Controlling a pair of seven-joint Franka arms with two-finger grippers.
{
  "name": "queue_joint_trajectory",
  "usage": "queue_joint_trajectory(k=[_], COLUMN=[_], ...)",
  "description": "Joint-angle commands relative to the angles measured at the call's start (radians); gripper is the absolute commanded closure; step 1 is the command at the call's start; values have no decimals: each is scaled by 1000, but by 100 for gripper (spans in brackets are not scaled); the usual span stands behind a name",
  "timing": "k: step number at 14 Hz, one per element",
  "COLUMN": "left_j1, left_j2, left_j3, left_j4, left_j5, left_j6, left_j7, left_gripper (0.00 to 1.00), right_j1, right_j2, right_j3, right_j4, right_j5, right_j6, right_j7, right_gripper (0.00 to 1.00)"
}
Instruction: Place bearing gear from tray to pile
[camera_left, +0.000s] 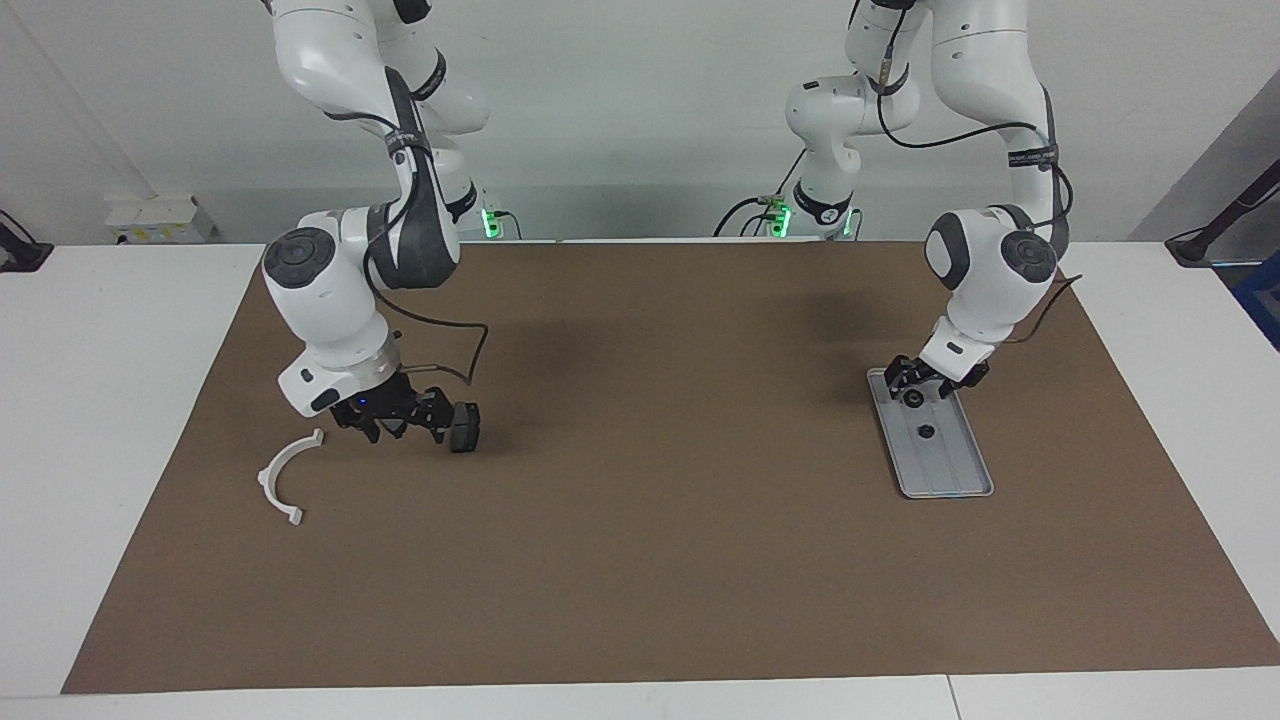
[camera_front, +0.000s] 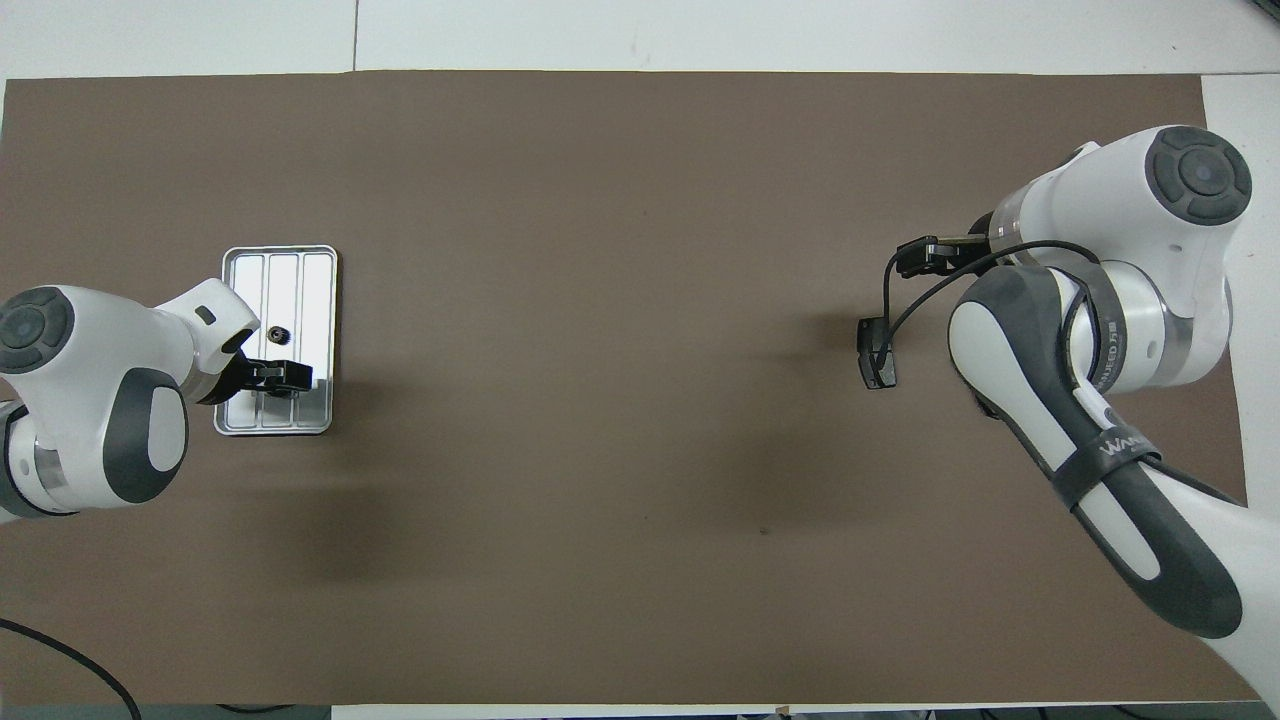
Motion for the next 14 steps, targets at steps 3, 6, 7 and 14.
queue_joint_trajectory(k=[3, 6, 7, 14], left_j1=[-15, -14, -14, -14], left_j2=[-15, -17, -17, -14], left_j3=[8, 8, 8, 8], left_j4=[-46, -59, -59, -48], left_j5=[-5, -5, -5, -5], left_j6=[48, 49, 49, 51], left_j7=[0, 0, 1, 0], left_gripper=[8, 9, 9, 89], right_j1=[-5, 3, 4, 0], right_j2=[-5, -5, -5, -5], right_j3=[5, 5, 5, 5], right_j4=[0, 0, 0, 0], right_j5=[9, 9, 9, 9], right_j6=[4, 4, 4, 3], right_j7=[12, 14, 14, 11], right_gripper=[0, 0, 0, 0])
